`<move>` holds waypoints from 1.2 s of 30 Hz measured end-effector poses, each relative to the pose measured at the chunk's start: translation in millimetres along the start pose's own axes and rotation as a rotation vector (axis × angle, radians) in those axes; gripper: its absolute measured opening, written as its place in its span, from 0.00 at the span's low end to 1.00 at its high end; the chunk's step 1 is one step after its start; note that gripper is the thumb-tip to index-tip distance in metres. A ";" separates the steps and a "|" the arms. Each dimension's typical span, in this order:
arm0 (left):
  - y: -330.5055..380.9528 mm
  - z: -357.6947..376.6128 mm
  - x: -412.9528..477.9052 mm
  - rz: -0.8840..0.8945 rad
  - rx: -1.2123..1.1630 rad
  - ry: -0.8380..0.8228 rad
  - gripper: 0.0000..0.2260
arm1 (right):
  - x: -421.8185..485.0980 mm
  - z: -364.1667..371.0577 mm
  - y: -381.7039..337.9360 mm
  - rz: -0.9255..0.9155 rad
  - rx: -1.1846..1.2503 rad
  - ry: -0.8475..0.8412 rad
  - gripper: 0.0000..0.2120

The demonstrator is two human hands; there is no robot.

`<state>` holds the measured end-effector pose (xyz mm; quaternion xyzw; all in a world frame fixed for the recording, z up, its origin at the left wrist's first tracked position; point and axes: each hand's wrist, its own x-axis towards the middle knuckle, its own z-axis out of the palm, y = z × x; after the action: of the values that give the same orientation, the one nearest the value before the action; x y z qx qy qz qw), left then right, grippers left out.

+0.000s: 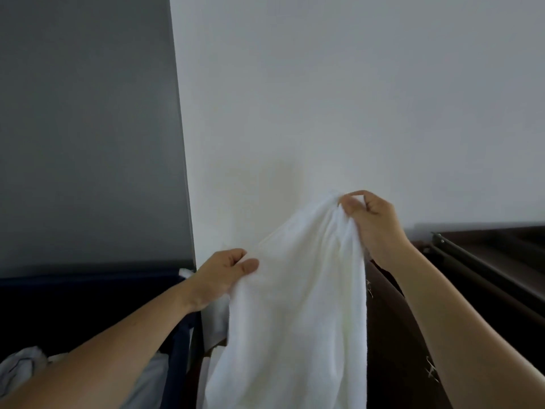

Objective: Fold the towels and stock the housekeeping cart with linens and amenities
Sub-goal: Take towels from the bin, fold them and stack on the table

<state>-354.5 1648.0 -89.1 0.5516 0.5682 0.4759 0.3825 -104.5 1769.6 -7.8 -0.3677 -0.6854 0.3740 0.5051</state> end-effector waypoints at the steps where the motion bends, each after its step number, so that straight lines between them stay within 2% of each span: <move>1: 6.4 -2.3 1.9 0.025 0.001 0.037 0.18 | -1.5 -0.7 3.2 0.004 -0.086 -0.060 0.09; 4: 35.2 -4.6 11.1 0.117 0.089 0.078 0.16 | -13.4 5.8 9.8 -0.051 -0.202 -0.288 0.09; 7: 60.1 5.1 20.8 0.179 0.211 -0.025 0.17 | -28.8 23.6 9.5 -0.122 -0.180 -0.510 0.10; 10: 67.5 11.5 27.1 0.185 0.283 -0.117 0.13 | -41.8 41.5 20.3 -0.051 -0.144 -0.604 0.11; 12: 61.4 8.7 27.3 0.138 0.274 -0.155 0.09 | -45.1 43.9 26.6 -0.024 -0.185 -0.577 0.10; 15: 41.7 1.4 23.0 0.033 0.235 -0.184 0.11 | -35.6 34.7 27.1 -0.067 -0.219 -0.449 0.11; 20: 8.5 -12.6 14.1 -0.051 0.109 -0.073 0.19 | -2.4 6.4 21.3 -0.045 -0.031 -0.073 0.10; 22: 6.8 -17.8 10.4 -0.029 0.083 -0.023 0.20 | 4.5 -3.1 23.0 -0.009 -0.033 0.008 0.10; 24: 12.8 -20.4 10.0 0.007 0.050 0.012 0.20 | 3.1 -2.7 28.0 0.029 -0.111 -0.024 0.10; 27: 31.5 -15.6 14.3 0.065 0.037 0.004 0.19 | -11.4 14.7 33.7 0.026 -0.084 -0.211 0.07; 29: 44.6 -6.9 18.2 0.093 0.097 -0.061 0.17 | -22.1 29.7 31.9 -0.047 -0.033 -0.350 0.12; 33: 58.3 2.6 23.3 0.078 0.182 -0.187 0.11 | -34.9 49.3 33.1 -0.071 -0.091 -0.576 0.08; 36: 51.6 -2.9 20.4 0.013 0.175 -0.255 0.07 | -41.5 51.6 39.3 0.025 -0.086 -0.586 0.07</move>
<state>-345.8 1664.6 -36.8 0.6424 0.5508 0.3532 0.3989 -140.4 1743.4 -70.7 -0.2734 -0.8127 0.4409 0.2651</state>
